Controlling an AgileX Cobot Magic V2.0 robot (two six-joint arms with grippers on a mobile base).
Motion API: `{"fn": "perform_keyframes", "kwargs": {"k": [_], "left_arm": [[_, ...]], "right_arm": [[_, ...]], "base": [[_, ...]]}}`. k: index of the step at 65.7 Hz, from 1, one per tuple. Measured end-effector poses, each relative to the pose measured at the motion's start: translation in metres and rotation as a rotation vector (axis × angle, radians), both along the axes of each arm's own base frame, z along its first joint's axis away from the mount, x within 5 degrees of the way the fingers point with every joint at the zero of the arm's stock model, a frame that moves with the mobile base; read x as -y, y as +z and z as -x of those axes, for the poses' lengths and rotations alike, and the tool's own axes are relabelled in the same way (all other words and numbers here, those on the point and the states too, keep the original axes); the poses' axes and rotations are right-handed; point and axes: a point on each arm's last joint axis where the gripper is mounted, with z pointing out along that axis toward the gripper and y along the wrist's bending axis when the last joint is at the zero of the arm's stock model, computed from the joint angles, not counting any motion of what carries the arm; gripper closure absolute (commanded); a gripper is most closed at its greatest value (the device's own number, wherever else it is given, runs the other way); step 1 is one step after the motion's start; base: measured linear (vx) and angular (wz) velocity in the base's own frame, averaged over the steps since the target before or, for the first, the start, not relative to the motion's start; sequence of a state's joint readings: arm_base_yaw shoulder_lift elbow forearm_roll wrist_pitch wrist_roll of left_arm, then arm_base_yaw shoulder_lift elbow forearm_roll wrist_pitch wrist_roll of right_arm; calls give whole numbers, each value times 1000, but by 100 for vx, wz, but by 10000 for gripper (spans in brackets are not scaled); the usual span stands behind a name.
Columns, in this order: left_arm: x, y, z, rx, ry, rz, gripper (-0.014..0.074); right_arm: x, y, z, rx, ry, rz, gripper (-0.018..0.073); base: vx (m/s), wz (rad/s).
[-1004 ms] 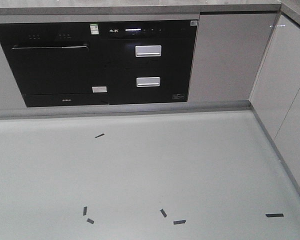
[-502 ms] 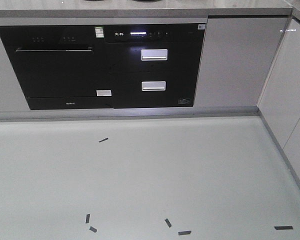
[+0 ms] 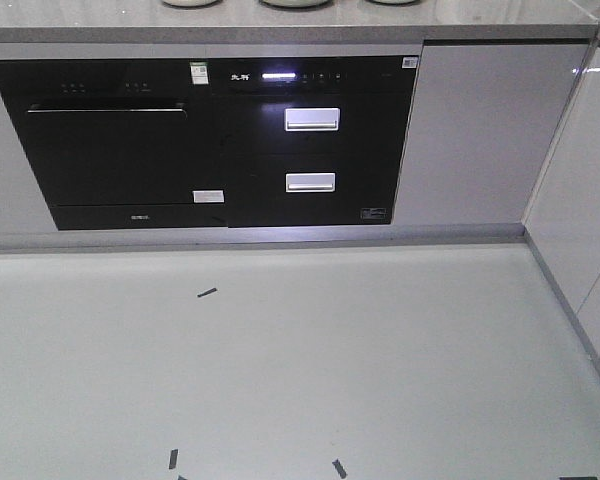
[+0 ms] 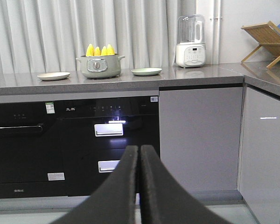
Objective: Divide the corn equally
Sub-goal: 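Drive the base forward toward the counter with the corn pot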
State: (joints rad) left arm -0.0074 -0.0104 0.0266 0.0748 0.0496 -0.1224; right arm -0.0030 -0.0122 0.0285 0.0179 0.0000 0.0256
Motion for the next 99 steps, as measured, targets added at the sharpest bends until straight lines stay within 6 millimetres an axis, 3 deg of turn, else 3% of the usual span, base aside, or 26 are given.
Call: {"fn": "perform_keyframes", "kwargs": {"k": [99], "left_arm": [[0,0,0,0,0,0,603]], "right_arm": [[0,0,0,0,0,0,569]], "base": [[17,-3]]}}
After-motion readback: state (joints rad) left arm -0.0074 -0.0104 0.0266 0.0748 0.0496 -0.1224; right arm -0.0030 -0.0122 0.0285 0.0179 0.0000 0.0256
